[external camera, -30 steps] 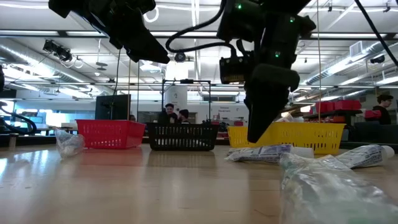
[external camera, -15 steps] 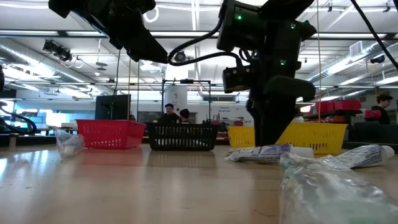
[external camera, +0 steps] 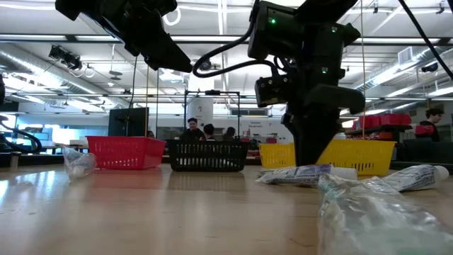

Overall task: Pick & Place Travel size toiletries
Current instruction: Put the silver nail cutter into the red bin

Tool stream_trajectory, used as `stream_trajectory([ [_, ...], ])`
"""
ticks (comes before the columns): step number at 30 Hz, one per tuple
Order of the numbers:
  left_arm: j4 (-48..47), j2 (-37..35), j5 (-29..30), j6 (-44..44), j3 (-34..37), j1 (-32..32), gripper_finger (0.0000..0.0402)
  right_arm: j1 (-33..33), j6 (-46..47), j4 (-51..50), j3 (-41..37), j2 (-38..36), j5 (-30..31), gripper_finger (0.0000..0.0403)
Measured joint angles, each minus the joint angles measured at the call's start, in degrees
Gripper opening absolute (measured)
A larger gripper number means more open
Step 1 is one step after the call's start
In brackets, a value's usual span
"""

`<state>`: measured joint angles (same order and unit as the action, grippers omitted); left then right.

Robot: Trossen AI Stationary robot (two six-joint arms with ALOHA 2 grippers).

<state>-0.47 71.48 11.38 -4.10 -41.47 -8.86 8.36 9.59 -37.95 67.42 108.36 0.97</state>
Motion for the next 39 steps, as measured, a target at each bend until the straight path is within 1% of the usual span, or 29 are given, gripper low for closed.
stream_trajectory([
  [9, -0.07, 0.0, -0.04, -0.15, 0.0, 0.0, 0.0142, 0.06, 0.63, 0.37, 0.38, -0.02, -0.04, 0.0059],
  [15, 0.07, 1.29, -2.13, -0.2, 0.01, -0.11, 0.0142, 0.2, 0.63, 0.48, 3.02, 0.0, 0.9, 0.0059],
  [22, -2.37, 3.91, -2.2, -5.39, 0.15, -0.11, 0.0142, 1.36, -2.19, 0.78, 5.93, -0.02, 8.21, 0.0059],
  [23, -0.9, 4.89, -2.2, -6.03, 0.02, -0.09, 0.0142, 1.55, -3.0, 1.42, 6.18, -0.02, 8.61, 0.0059],
  [25, -1.27, 6.12, -1.7, -6.99, 0.03, -0.11, 0.0142, 2.02, -4.21, 2.33, 6.71, -0.02, 9.82, 0.0059],
  [28, 1.85, 8.44, -1.47, -6.99, -0.02, -0.09, 0.0142, 2.6, -5.63, 5.61, 7.3, -0.02, 11.67, 0.0059],
  [32, 4.49, 10.22, -3.33, -6.8, -0.1, -0.11, 0.0143, 2.95, -8.0, 9.64, 7.41, -0.07, 12.93, 0.0059],
  [33, 4.13, 10.17, -3.94, -6.79, 0.09, -0.1, 0.0146, 2.95, -8.39, 10.67, 7.41, -0.07, 12.98, 0.0059],
  [35, 6.52, 10.91, -5.03, -6.65, -0.07, -0.09, 0.0154, 2.95, -9.06, 12.03, 7.41, -0.07, 13.18, 0.0059],
  [39, 6.35, 11.15, -5.02, -6.38, 0.02, -0.09, 0.0179, 2.93, -9.62, 15.27, 7.39, -0.07, 14.97, 0.0059],
])
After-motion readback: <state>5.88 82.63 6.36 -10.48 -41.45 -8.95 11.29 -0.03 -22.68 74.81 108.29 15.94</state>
